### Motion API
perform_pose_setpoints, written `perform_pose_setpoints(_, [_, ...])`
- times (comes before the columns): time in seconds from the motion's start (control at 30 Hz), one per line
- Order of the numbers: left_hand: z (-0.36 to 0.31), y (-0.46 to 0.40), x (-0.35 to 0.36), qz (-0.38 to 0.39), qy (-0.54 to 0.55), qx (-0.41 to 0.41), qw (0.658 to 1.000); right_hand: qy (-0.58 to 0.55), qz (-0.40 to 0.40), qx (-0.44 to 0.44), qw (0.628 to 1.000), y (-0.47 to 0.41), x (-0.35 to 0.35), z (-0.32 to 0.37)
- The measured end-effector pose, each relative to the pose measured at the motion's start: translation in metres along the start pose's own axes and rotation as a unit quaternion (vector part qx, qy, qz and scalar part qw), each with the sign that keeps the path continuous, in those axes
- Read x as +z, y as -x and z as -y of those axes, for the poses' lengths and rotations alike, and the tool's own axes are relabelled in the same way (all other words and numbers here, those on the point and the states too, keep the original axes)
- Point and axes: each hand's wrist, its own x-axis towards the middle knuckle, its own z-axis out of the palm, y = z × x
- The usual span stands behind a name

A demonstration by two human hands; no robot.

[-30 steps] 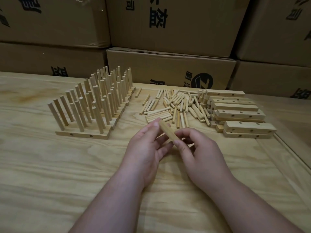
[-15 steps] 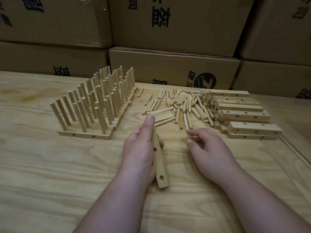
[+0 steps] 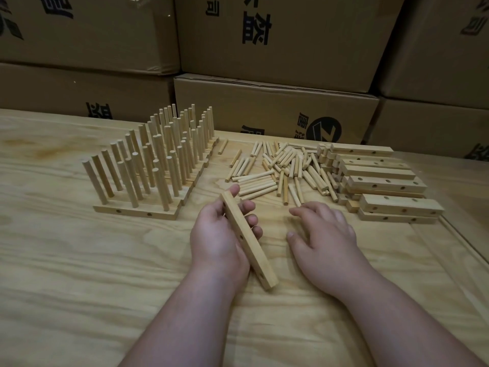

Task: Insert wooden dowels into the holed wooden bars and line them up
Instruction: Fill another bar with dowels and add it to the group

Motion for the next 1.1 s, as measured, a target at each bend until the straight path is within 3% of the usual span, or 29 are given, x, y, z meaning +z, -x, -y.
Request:
perform_pose_setpoints(0.13, [0.003,-0.002,0.001,-0.004,-0.036,0.021,0.999,0.008,-0.010,0.018,1.000,0.000,-0.002,0.002])
perform_pose_setpoints(0.27, [0.004,0.000,0.001,0.017,-0.068,0.042,0.997,-0.019,-0.084,0.062,0.994,0.001,-0.007,0.005])
perform_pose_setpoints(0.4, [0.003,0.004,0.004,0.020,-0.040,0.029,0.999,0.021,-0.054,0.115,0.992,0.001,-0.009,0.005])
perform_pose_setpoints(0.57, [0.002,0.003,0.004,0.015,-0.055,0.016,0.998,-0.003,-0.087,0.137,0.987,0.002,-0.011,0.003])
perform_pose_setpoints(0.77, [0.006,0.002,0.000,0.028,-0.075,0.028,0.996,-0.153,-0.124,0.099,0.975,0.000,-0.009,0.004])
perform_pose_setpoints(0.87, [0.008,0.001,0.000,0.044,-0.080,0.020,0.996,-0.234,-0.115,0.031,0.965,0.006,-0.009,0.011])
perform_pose_setpoints(0.97, [0.008,0.000,-0.003,0.071,-0.103,0.018,0.992,-0.269,-0.108,-0.040,0.956,0.011,-0.010,0.019])
perform_pose_setpoints(1.1, [0.008,0.000,-0.004,0.078,-0.116,0.008,0.990,-0.303,-0.106,-0.057,0.945,0.012,-0.008,0.020])
